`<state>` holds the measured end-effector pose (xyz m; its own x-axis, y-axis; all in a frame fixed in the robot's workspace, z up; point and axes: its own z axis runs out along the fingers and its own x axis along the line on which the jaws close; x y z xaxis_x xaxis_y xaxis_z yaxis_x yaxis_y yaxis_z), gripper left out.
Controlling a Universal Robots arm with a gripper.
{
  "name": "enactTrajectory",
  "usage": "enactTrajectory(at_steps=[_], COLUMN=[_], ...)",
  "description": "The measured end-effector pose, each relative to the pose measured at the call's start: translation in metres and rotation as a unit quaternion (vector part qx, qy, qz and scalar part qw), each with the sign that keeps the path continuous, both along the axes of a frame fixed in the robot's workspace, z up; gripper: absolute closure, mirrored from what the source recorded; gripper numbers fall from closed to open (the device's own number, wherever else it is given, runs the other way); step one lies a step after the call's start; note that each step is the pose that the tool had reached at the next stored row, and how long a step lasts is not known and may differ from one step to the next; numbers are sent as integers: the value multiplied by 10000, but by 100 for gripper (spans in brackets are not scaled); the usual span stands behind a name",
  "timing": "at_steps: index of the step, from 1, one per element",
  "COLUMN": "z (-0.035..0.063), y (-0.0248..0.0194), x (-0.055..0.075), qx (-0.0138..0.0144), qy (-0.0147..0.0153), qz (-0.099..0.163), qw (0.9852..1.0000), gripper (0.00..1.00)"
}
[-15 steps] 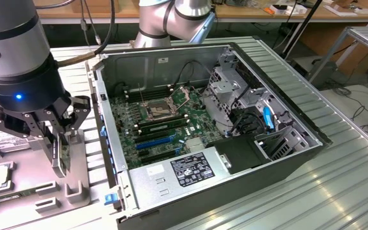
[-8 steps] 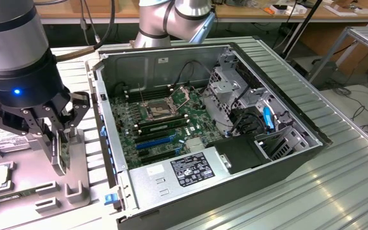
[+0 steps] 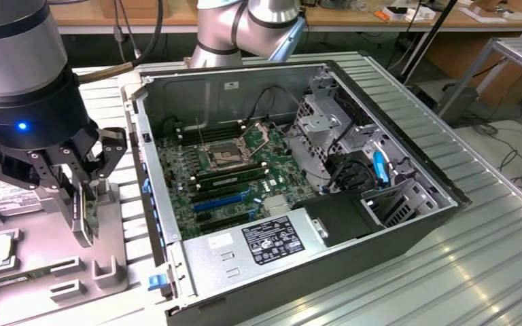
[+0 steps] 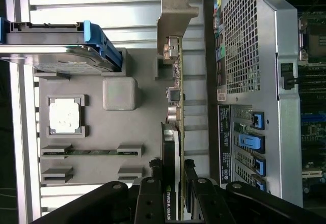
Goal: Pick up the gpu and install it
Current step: 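Pick up the gpu and move the gpu toward the slot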
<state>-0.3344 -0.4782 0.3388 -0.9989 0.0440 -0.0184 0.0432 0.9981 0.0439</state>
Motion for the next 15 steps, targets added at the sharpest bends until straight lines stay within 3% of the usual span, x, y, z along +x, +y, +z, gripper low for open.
enactTrajectory(at_steps=[15], z=[137], y=[0], x=[0], qx=[2], qy=[-1], qz=[0], qw=[10000], gripper=[73])
